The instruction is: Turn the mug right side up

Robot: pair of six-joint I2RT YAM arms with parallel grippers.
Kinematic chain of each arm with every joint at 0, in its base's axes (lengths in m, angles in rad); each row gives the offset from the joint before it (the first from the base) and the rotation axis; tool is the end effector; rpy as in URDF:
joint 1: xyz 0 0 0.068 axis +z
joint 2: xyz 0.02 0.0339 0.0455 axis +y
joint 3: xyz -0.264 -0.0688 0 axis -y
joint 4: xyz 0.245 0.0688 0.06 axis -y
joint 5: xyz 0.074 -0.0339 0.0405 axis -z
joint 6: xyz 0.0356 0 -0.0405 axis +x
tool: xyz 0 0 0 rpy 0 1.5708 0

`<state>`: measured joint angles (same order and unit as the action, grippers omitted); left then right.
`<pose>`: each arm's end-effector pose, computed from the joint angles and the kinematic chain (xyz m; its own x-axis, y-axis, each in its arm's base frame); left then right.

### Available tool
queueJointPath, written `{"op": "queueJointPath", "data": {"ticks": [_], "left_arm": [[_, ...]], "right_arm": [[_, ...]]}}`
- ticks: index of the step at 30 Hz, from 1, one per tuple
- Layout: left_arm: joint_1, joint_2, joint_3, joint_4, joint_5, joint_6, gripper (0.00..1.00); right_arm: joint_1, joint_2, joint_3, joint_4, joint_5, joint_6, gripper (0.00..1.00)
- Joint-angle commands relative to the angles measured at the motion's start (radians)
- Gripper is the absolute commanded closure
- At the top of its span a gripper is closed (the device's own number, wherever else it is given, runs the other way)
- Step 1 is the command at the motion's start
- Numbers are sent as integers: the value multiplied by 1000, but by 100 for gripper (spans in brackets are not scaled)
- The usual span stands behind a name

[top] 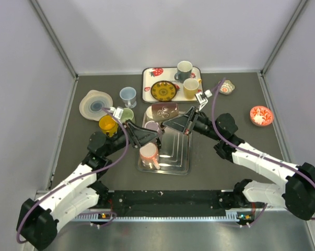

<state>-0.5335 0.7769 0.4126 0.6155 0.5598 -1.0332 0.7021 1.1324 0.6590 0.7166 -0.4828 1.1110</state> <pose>0.1479 -0.1093 0.2932 -0.6409 -0.4667 -0.6094 0.6313 0.1311 -0.7644 0.1846 0.1778 0.3196 -0.7393 0.4142 -0.5309 -0.5713 0.0316 0.8202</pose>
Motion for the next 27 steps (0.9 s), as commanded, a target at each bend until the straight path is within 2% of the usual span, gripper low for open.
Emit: {"op": "queueJointPath", "data": {"ticks": [1,13,20,23,27], "left_arm": [[-39,47,68,115,-11,25,45],[-54,108,123,151,-72,42,44],[-71,150,109,222,-129,7,65],[-79,163,104,259,-156,-10,71],[-85,185,112,289,-166,-24,74]], "right_arm": [[-12,-16,31,90,-23,-7,100],[-10,-29,21,32,-25,-42,100],[-10,-28,18,40,-25,-45,100],[-10,-26,11,47,-25,-45,100],[-10,-26,-1,52,-27,-43,100]]}}
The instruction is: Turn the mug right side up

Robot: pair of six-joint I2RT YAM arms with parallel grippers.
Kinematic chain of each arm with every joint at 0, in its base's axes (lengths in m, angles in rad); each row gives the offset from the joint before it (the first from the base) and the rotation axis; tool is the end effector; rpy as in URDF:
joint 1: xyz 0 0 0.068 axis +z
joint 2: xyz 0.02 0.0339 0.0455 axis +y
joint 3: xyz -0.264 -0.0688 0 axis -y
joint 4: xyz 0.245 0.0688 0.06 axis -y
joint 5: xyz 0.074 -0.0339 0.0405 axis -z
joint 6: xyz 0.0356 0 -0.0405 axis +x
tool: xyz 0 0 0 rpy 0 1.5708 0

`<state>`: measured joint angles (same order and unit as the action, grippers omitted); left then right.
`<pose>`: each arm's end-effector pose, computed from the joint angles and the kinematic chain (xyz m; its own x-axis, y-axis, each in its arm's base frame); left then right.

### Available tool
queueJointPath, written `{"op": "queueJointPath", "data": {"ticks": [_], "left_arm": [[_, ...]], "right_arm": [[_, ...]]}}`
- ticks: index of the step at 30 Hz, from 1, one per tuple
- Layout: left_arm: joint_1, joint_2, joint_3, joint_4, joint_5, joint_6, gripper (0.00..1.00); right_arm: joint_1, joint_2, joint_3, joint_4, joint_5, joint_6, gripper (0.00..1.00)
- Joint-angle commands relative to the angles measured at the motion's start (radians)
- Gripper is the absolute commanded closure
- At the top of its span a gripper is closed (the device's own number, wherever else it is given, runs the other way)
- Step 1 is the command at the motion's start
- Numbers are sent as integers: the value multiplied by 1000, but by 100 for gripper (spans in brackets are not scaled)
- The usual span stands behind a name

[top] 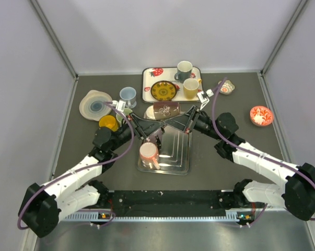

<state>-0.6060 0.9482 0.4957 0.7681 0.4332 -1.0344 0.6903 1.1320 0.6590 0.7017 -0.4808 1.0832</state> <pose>0.1671 -0.1340 0.3078 -0.5959 -0.5362 -0.5978 0.6511 0.1131 -0.7505 0.1870 0.1758 0.3182 -0.7237 0.4182 -0.5489 -0.5817 0.0584 0.8113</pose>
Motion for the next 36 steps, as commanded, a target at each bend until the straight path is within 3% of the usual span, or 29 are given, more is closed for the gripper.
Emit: {"op": "queueJointPath", "data": {"ticks": [1,15,17,19,23,30,36], "left_arm": [[-14,23,32,149,-37,-26,75],[-49,93,52,221,-39,-52,78],[-49,100,52,229,-36,-55,85],[-51,107,49,258,-30,-59,100],[-51,106,38,277,-25,-69,100],[-51,23,50,79,-71,29,100],[-51,-23,43,-29,-108,102,100]], "right_arm": [[2,-28,-4,65,-30,-16,100],[17,-23,-12,28,-39,-31,100],[20,-23,-13,25,-39,-34,100],[23,-24,-15,21,-39,-35,100],[23,-31,-16,-4,-38,-51,100],[25,-70,37,-186,-2,-137,99],[25,-87,68,-254,13,-166,89]]}}
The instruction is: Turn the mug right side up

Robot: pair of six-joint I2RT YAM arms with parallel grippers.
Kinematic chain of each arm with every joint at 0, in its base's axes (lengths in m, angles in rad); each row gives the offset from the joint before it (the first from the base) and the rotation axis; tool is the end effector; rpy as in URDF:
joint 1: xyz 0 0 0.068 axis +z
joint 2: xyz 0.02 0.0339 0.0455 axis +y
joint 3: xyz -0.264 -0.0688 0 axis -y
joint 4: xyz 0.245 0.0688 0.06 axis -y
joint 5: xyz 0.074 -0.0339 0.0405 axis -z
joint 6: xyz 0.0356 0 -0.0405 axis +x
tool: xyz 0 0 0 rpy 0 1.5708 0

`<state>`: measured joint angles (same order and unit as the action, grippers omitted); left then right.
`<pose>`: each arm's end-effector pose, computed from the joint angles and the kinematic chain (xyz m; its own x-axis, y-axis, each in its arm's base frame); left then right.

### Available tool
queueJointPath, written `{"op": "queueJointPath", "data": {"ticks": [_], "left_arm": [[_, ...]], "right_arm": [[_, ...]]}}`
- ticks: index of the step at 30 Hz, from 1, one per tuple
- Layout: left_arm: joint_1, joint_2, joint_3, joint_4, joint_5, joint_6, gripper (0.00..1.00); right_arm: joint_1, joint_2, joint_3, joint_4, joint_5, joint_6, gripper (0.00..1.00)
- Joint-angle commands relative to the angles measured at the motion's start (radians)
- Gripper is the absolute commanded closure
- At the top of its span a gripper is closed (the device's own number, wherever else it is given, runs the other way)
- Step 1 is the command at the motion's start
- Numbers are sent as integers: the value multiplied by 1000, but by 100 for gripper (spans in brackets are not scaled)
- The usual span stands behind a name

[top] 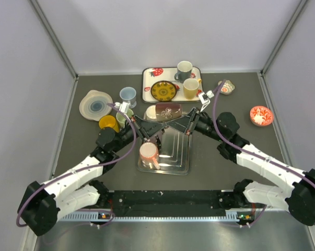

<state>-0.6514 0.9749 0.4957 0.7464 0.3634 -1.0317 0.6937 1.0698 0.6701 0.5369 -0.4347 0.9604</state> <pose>0.1676 -0.1437 0.3006 -0.6125 -0.5417 -0.5757 0.6111 0.1375 -0.7795 0.1807 0.1698 0.3195 -0.6778 0.4030 -0.6150 -0.6024 0.1752 0.7787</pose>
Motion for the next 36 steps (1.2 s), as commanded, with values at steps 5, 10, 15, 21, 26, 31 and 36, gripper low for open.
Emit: {"op": "queueJointPath", "data": {"ticks": [5,10,15,21,26,31,36], "left_arm": [[-4,-77,21,-38,-57,130,100],[-5,-110,11,-48,-57,145,100],[-5,-114,7,-45,-49,142,100],[-5,-140,0,-51,-57,145,100],[-5,-177,-3,-77,-66,171,100],[-5,-220,-17,-117,-105,200,100],[-4,-330,-40,-217,-210,275,100]], "right_arm": [[18,-25,69,-110,-30,-54,85],[21,-22,71,-118,-27,-57,76],[21,-14,72,-109,-29,-52,75],[23,-14,75,-117,-29,-54,68],[21,-13,83,-126,-38,-55,63],[21,-16,83,-133,-50,-61,62],[23,-47,74,-178,-50,-92,61]]}}
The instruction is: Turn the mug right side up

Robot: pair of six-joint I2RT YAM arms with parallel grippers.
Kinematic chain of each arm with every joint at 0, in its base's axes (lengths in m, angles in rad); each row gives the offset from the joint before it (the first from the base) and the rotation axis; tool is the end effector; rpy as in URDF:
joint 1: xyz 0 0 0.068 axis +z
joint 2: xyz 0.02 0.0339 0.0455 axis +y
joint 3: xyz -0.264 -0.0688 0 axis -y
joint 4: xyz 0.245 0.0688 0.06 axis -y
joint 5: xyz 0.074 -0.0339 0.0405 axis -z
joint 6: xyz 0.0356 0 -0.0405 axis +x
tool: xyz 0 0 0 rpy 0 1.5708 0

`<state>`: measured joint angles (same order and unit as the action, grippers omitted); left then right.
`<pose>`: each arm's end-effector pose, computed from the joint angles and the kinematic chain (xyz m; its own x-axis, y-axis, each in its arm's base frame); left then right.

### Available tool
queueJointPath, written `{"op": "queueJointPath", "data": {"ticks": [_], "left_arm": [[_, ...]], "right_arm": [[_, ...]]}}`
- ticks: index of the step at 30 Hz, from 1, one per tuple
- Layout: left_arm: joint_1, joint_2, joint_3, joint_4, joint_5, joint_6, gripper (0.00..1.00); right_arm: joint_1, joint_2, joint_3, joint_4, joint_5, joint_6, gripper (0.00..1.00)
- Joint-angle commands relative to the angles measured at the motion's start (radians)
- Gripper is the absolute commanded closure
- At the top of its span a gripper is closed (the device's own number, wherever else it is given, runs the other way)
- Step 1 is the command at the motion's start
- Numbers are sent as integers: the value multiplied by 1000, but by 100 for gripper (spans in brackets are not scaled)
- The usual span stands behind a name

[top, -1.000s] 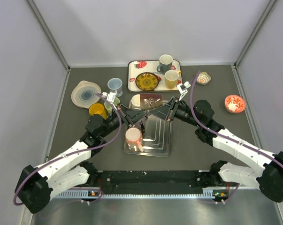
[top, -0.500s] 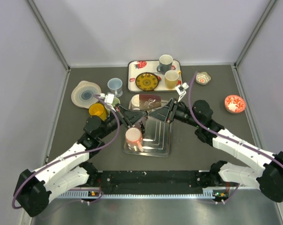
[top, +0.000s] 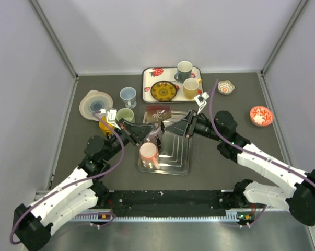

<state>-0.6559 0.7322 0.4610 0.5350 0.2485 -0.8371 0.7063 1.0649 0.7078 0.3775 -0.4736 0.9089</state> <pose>0.1377 -0.1170 0.3105 -0.4404 -0.5694 -0.6941 0.6753 0.2993 -0.6741 0.1783 0.1735 0.3172 -0.7197 0.3087 -0.6218 -0.5804 0.2238 0.7829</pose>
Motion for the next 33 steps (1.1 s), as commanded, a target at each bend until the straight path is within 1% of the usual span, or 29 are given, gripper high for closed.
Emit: {"op": "queueJointPath", "data": {"ticks": [1,5,6,7,8,9,10,11,13,14,16,17,20,21,23,25,27,28,31,33], "left_arm": [[2,-111,-1,-27,-107,87,100],[1,-166,16,-133,-155,134,100],[1,-178,25,-167,-170,170,100],[1,-206,53,-269,-219,191,100],[1,-221,70,-321,-239,217,100],[1,-237,86,-387,-288,269,100],[1,-261,126,-512,-364,292,100],[1,-270,149,-599,-418,309,100],[1,-307,201,-702,-500,357,100],[2,-318,217,-804,-594,365,100],[1,-336,272,-893,-679,386,100],[1,-336,295,-971,-752,395,100],[2,-298,390,-1101,-871,409,100],[2,-286,410,-1189,-952,386,100],[2,-234,468,-1247,-985,397,100],[2,-167,522,-1355,-1037,377,100],[4,-117,554,-1420,-1069,363,100],[6,-73,586,-1488,-1098,354,100],[28,-27,611,-1511,-1118,369,100],[76,-14,598,-1471,-1098,421,100]], "right_arm": [[10,-45,33,-22,-11,-45,61],[10,-62,25,-48,-17,-57,61],[10,-65,25,-58,-14,-73,61],[10,-78,25,-89,-8,-80,61],[10,-86,27,-106,1,-91,61],[12,-94,33,-133,7,-120,61],[13,-111,44,-159,18,-137,61],[12,-118,50,-222,44,-155,61],[15,-146,64,-273,70,-209,61],[13,-155,65,-313,94,-223,61],[15,-174,65,-342,118,-252,61],[13,-192,62,-353,131,-261,61],[15,-215,52,-374,150,-278,61],[15,-220,50,-376,153,-288,61],[15,-229,45,-410,167,-297,61],[15,-249,35,-422,174,-306,62],[15,-270,24,-425,191,-315,62],[15,-275,13,-425,193,-315,62],[15,-293,-8,-422,199,-323,62],[15,-302,-19,-414,198,-324,62]]}}
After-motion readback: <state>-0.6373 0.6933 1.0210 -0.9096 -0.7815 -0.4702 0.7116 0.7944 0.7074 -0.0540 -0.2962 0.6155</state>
